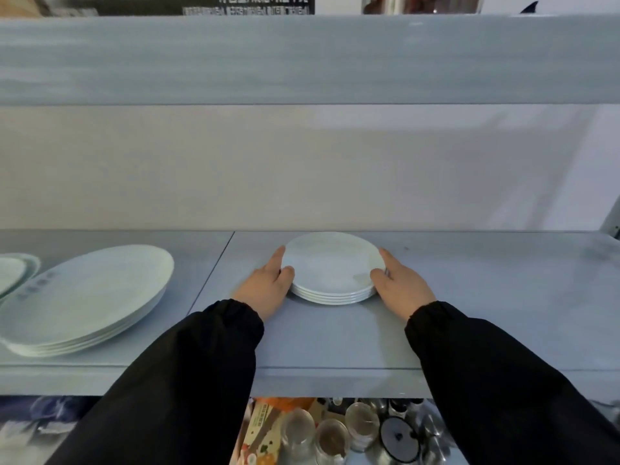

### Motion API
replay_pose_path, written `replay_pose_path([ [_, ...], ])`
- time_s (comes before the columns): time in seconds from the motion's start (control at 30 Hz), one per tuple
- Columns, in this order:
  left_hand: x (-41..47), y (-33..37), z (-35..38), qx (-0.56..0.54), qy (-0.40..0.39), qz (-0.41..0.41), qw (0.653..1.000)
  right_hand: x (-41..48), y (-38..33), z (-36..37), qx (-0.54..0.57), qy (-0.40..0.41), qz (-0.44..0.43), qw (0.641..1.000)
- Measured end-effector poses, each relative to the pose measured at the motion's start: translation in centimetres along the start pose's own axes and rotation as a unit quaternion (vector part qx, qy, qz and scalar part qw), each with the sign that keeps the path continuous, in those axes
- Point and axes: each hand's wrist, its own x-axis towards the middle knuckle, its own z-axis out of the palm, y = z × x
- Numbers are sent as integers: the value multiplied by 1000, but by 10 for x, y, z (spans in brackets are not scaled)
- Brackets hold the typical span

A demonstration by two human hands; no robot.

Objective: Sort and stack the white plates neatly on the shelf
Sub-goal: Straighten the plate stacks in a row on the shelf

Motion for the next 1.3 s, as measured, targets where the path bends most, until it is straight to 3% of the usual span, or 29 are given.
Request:
replay_pose_path([
  [0.3,-37,-45,-32,58,22,-6,998,-28,-42,32,-15,-29,-19,999],
  [0.43,-63,-63,-57,140,13,25,990,-41,-62,53,-19,-39,-31,999],
  [0.6,-91,-77,-84,198,9,-30,980,-58,-88,73,-44,-47,-22,998],
  [0.7,-102,-83,-96,234,6,-8,972,-67,-99,84,-53,-42,-31,997],
  [1.0,-101,-98,-96,170,41,104,979,-81,-109,89,-53,-12,-22,998],
  [1.3,-95,-101,-95,76,-14,59,995,-83,-108,85,-14,16,0,1000],
])
